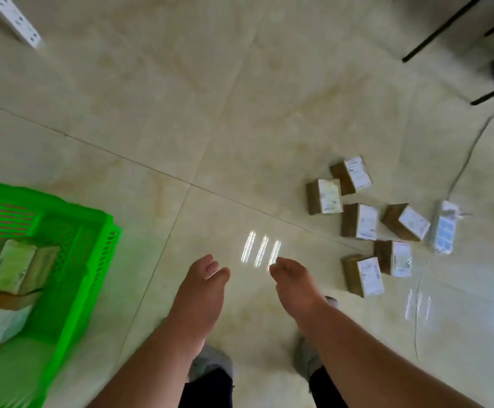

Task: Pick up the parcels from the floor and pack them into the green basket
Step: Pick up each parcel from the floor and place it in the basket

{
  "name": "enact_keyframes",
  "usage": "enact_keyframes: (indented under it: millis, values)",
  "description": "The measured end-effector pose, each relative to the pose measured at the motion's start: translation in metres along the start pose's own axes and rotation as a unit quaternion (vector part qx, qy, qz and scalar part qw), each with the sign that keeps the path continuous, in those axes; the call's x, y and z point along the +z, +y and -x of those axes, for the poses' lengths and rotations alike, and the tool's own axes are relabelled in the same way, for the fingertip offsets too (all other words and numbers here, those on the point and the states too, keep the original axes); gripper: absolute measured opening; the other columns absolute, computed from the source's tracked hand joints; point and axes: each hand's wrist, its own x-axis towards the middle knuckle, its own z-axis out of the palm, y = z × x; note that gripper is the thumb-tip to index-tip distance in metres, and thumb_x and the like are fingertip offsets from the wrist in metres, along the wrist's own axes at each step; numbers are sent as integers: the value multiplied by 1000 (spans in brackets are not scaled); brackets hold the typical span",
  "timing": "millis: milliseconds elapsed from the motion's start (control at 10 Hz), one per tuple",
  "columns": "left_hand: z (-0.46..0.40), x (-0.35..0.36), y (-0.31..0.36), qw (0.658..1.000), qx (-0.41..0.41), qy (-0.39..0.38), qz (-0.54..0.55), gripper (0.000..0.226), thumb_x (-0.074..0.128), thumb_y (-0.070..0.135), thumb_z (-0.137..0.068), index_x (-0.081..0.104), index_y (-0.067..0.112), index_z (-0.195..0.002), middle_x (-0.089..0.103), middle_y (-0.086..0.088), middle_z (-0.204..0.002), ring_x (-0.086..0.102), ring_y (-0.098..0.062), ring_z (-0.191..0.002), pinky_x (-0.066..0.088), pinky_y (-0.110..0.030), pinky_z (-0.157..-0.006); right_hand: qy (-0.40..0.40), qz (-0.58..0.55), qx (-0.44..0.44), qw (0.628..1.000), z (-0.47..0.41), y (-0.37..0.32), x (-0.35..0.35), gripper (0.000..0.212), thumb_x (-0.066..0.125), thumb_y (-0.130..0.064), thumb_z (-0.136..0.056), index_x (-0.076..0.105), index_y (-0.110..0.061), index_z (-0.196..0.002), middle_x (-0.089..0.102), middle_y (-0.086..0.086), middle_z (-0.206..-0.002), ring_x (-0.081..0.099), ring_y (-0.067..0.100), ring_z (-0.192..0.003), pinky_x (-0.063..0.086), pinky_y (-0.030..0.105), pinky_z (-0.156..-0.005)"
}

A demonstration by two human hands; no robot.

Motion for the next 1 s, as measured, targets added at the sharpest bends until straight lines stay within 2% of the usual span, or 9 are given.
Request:
enact_keyframes:
  millis: [100,200,300,400,500,700,1000]
  values:
    - [2,47,-5,998,-3,-11,-55,74,60,43,-76,44,29,-147,56,9,-143,55,-14,-130,41,-44,-114,12,-47,25,999,-5,44,-31,37,42,-16,-104,58,5,-130,59,27,-132,57,42,-122,48,49,-103]
    - [6,101,-11,995,-15,-18,-98,71,59,44,-77,45,32,-146,57,11,-142,57,-15,-129,43,-43,-113,22,-96,54,994,-11,90,-64,37,45,-20,-104,58,0,-132,60,22,-133,57,39,-123,48,46,-103]
    - [15,157,-17,991,-24,-26,-127,65,60,42,-81,48,33,-145,57,13,-138,60,-16,-125,44,-43,-112,42,-164,94,981,-17,134,-97,35,50,-25,-101,61,-9,-130,66,14,-127,62,34,-118,52,38,-95]
    - [20,211,-29,990,-30,-25,-134,68,61,42,-76,52,30,-142,60,10,-137,60,-13,-123,47,-43,-110,42,-199,116,972,-26,176,-130,36,51,-27,-100,61,-10,-131,67,13,-126,63,33,-117,52,37,-93]
    - [25,254,-43,990,-40,-31,-135,67,62,41,-77,52,30,-143,59,9,-137,59,-13,-124,46,-43,-111,50,-210,127,968,-35,216,-161,38,52,-31,-96,64,-12,-127,69,13,-124,65,33,-114,54,43,-97]
    - [27,331,-73,986,-53,-46,-149,50,61,27,-95,50,27,-144,59,7,-138,58,-14,-126,43,-41,-114,73,-210,147,964,-49,286,-213,32,51,-26,-99,67,-6,-119,70,18,-119,65,37,-112,54,42,-93]
    - [-13,398,-118,982,-50,-57,-171,55,64,28,-92,51,22,-145,59,3,-139,58,-14,-125,45,-42,-112,89,-209,161,960,-93,362,-226,36,52,-24,-99,61,-6,-128,66,18,-126,63,37,-117,52,45,-100]
